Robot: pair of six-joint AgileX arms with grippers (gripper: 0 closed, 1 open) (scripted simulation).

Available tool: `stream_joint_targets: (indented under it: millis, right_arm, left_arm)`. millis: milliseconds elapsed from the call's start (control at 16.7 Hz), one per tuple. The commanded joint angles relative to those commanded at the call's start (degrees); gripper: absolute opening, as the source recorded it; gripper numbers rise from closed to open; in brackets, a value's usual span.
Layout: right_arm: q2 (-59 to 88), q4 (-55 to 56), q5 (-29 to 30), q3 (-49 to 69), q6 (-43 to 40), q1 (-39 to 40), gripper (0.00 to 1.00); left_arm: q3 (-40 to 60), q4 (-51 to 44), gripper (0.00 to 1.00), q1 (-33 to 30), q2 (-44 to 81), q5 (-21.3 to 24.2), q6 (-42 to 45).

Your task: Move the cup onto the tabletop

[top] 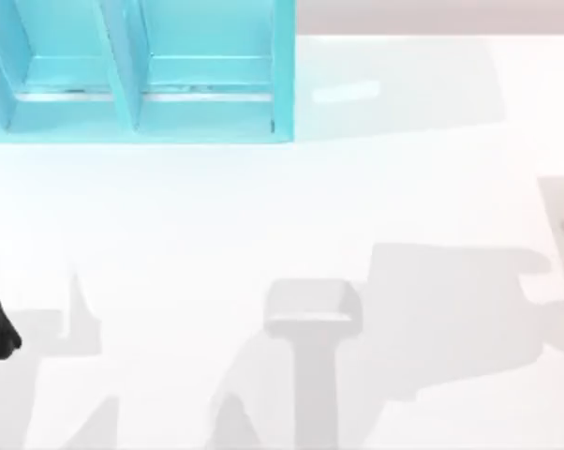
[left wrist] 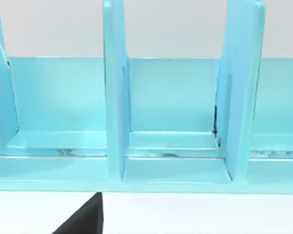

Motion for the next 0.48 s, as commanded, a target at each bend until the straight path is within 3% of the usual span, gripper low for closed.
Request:
stream_joint_targets:
  millis: [480]
  right_arm:
    - [2.5, -1.1, 0.1, 3.0, 3.4, 3.4, 0.00]
  left_arm:
    - [0.0, 0.0, 1.00, 0.0, 0.0, 0.0, 0.0]
